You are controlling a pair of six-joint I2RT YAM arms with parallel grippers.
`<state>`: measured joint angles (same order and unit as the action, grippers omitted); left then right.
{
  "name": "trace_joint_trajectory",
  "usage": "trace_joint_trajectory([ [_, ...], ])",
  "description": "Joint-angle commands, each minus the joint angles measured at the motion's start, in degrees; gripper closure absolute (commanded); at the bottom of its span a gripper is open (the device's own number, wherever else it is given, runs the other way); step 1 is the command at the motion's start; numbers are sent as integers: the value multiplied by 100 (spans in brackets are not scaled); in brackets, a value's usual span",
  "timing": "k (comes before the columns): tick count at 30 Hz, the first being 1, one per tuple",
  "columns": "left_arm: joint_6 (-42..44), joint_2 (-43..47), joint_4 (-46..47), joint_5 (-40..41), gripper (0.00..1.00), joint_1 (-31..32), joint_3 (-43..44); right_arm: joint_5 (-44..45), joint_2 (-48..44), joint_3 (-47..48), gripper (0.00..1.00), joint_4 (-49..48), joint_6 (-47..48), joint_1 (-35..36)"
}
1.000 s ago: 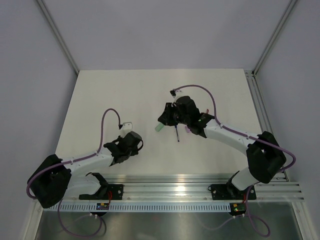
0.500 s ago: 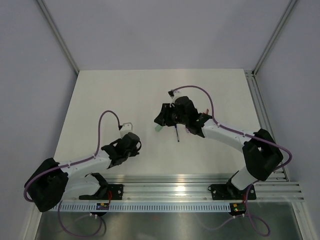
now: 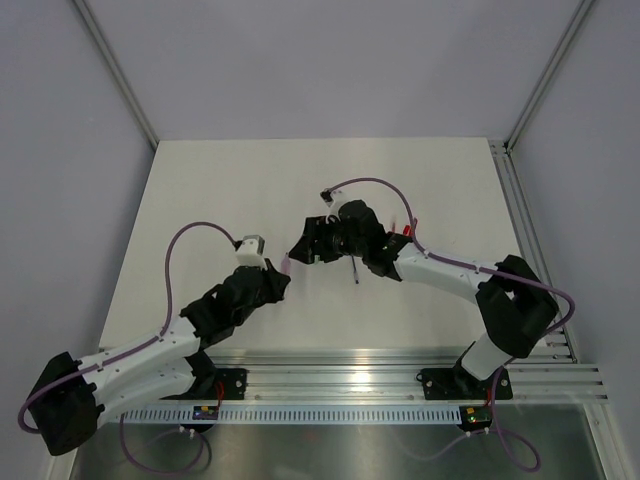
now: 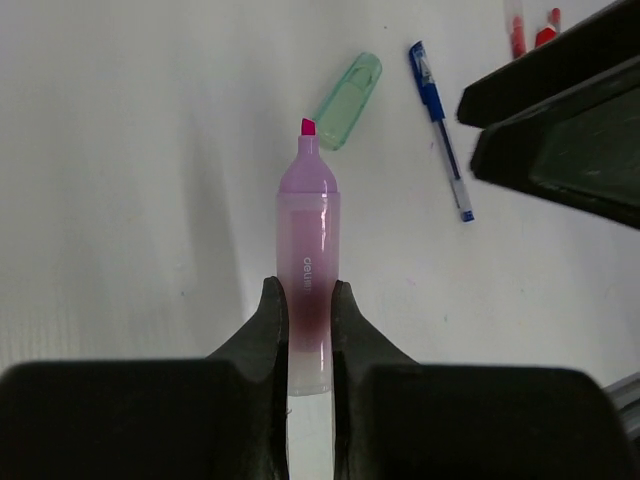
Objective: Insert the pens into the pen caps
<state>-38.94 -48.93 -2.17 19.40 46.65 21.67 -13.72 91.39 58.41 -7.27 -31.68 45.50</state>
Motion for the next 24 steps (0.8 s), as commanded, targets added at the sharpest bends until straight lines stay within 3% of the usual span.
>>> trace_joint_trajectory([
  [1,255,-20,761,90,100,133,276,-298,203,179,27,-258,-101,117],
  [6,439,-134,999,249,100,265,399,-430,458,311,33,-179,-137,188],
  [10,510,-187,1096,293,100,300,513,-492,572,364,44,-196,-198,205],
  [13,536,-214,1184,179,100,335,522,-509,581,346,57,-258,-242,197],
  [17,510,-144,1149,82,100,353,514,-737,590,302,92,-424,-347,197],
  [18,510,-91,1140,47,98,344,505,-816,590,302,96,-459,-356,205],
  [19,510,-12,1114,-40,88,344,496,-869,581,276,100,-495,-374,205],
  [22,493,172,930,-321,71,344,549,-940,423,215,100,-539,-208,179],
  [24,387,532,772,-541,65,344,523,-1027,169,136,100,-643,-146,162],
])
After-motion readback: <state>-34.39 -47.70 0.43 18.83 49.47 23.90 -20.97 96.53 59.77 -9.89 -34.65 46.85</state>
